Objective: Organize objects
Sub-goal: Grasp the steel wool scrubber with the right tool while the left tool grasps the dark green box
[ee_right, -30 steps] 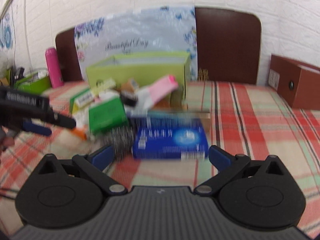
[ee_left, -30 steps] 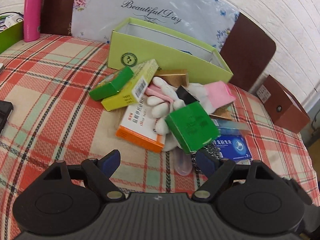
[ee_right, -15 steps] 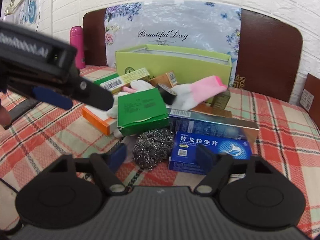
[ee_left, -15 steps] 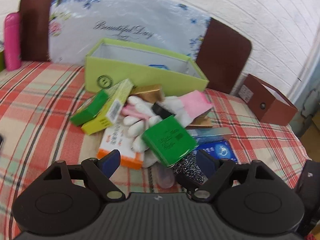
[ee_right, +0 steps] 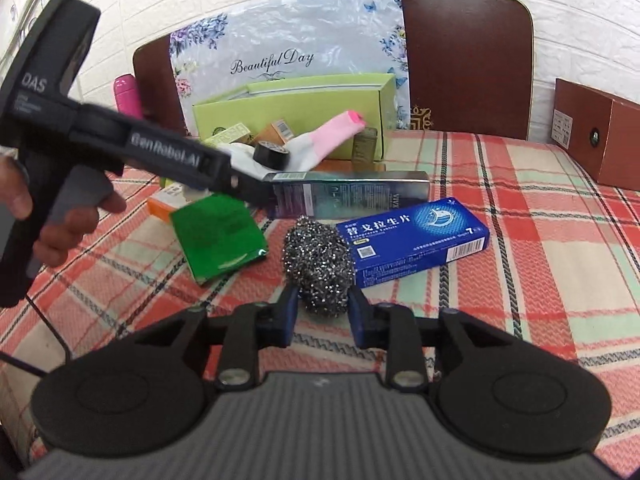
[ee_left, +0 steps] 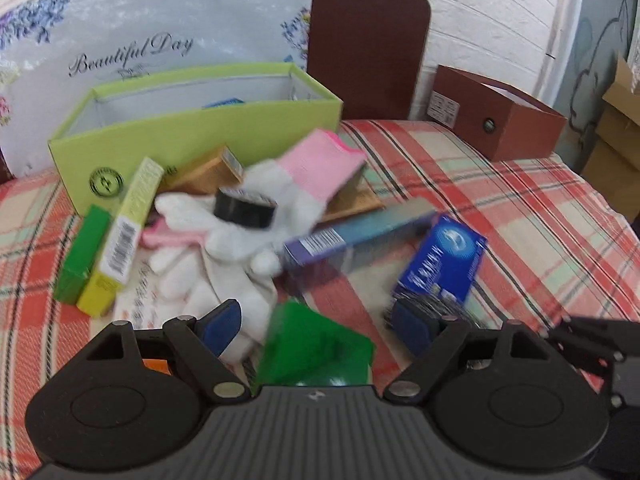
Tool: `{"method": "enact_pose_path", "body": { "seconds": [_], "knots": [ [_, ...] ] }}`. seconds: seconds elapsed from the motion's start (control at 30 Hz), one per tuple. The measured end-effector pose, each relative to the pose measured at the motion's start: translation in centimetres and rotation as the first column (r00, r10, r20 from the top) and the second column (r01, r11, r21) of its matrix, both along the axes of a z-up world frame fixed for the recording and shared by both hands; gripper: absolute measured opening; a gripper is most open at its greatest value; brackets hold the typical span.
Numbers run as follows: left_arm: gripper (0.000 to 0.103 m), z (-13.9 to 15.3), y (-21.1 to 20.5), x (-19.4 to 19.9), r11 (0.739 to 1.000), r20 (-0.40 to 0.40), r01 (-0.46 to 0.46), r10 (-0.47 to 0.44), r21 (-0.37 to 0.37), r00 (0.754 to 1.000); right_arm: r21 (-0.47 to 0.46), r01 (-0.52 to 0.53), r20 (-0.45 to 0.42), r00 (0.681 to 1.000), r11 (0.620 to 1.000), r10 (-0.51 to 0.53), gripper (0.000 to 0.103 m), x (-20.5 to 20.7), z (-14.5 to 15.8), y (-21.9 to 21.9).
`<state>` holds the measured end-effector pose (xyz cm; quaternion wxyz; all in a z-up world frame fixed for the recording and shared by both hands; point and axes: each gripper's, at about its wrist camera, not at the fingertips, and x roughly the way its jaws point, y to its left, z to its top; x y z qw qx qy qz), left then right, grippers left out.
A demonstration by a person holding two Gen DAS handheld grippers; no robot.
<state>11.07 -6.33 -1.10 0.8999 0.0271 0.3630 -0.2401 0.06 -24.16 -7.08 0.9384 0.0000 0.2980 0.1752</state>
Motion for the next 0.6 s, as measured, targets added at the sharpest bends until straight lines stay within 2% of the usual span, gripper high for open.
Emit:
{"method": "enact_pose_path", "body": {
  "seconds": [0.07, 0.17, 0.33, 0.4, 0.43, 0.6],
  "knots": [
    [0.086, -0.2, 0.4, -1.3, 1.000, 0.003, 0.026, -0.026, -0.013, 1.000, -0.017, -0.009, 0.012, 1.000, 1.000, 0.009, 0.048, 0.0, 0.0, 0.4],
    [0.086, -0.7, 1.0, -2.4, 0.999, 0.004, 0.035, -0.035, -0.025, 0.999, -0.054, -0.025, 0.038, 0.999, 0.998, 0.027, 0.052, 0.3, 0.0, 1.3],
    [0.086, -1.8, 1.4, -1.7, 0.999, -0.052, -0.018, 0.017, -0.029, 0.999, -0.086, -0.034, 0.067, 0.997, 0.996, 0.040, 0.053, 1.5, -0.2, 2.4],
    [0.086, -1.8, 1.3, -1.7, 0.999, -0.057, -0.025, 0.023, -0.036, 0.998, -0.073, -0.028, 0.057, 0.998, 0.997, 0.033, 0.036, 2.0, -0.4, 2.3],
    [0.086, -1.7, 1.2, -1.8, 0.999, -0.050, -0.026, 0.025, -0.027, 0.998, -0.065, -0.021, 0.049, 0.998, 0.998, 0.025, 0.033, 2.1, -0.3, 2.2],
    [0.086, -1.0, 0.8, -2.1, 1.000, 0.001, -0.024, 0.024, -0.013, 1.000, -0.002, -0.008, 0.002, 1.000, 1.000, 0.008, 0.032, 1.1, 0.1, -0.3]
  ]
}}
